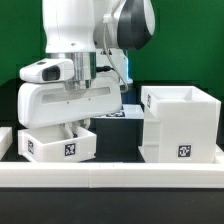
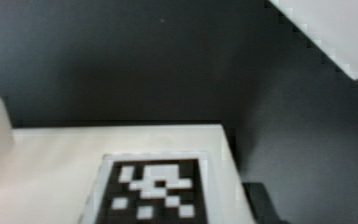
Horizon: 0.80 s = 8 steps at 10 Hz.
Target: Assemble drawer
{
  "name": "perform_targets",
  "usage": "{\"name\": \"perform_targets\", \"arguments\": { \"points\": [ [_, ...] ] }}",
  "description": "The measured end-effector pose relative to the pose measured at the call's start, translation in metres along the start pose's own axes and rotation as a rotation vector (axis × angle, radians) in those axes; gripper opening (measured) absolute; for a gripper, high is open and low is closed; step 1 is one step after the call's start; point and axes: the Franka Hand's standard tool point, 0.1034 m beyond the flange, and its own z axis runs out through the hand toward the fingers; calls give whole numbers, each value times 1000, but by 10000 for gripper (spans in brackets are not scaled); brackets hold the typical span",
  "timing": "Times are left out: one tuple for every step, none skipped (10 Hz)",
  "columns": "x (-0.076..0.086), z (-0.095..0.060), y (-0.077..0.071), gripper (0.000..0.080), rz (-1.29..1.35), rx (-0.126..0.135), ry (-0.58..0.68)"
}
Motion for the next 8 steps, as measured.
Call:
{"name": "perform_targets", "arguments": {
  "points": [
    [0, 0, 0, 41, 0, 0, 0],
    [0, 0, 0, 41, -6, 0, 0],
    [5, -10, -1, 41, -120, -8, -5],
    [4, -17, -4, 41, -196, 12, -22],
    [3, -18, -6, 41, -234, 27, -34],
    [2, -15, -5, 41, -233, 24, -33],
    [2, -15, -6, 41, -234, 25, -34],
    [1, -15, -5, 41, -271, 26, -35]
  ]
}}
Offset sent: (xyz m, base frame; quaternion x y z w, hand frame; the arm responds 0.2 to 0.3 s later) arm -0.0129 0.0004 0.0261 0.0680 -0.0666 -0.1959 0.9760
